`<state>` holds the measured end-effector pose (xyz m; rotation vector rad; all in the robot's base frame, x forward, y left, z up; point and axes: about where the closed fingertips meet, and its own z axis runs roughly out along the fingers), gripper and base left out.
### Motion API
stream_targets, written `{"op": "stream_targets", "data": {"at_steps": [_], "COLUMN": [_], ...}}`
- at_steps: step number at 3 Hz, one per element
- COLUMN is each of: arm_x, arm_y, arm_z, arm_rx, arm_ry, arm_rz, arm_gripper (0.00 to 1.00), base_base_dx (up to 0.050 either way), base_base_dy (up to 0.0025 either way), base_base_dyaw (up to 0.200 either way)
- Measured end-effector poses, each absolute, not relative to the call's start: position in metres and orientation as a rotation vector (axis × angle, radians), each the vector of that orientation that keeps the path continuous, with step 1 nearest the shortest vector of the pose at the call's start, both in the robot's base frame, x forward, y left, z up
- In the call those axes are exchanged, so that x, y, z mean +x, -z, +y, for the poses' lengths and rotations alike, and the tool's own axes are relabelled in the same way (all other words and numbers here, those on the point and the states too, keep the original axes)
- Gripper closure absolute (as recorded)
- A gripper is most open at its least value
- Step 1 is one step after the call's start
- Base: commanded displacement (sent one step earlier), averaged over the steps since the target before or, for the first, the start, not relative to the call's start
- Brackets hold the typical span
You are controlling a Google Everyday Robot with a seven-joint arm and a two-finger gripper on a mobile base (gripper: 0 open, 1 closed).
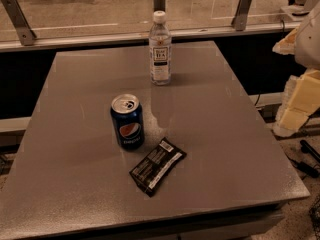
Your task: Move blue plastic bottle near pepsi can
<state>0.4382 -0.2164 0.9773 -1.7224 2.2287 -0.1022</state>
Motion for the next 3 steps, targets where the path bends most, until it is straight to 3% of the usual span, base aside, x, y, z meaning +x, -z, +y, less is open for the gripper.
{"op": "stream_targets", "data": {"at_steps": [2,3], "arm_x": [0.459,0.51], "arm_y": [-0.971,-0.968], "arm_z": [-0.214,-0.216], "arm_rx": [-1.713,-1.665], "arm_ry": [0.063,0.014], "arm_rz": [2.199,2.115], "arm_gripper": [0.0,0.0], "base_base_dx": [0.0,0.0], "base_base_dy": [0.0,0.0], "base_base_dyaw": [0.0,0.0]}}
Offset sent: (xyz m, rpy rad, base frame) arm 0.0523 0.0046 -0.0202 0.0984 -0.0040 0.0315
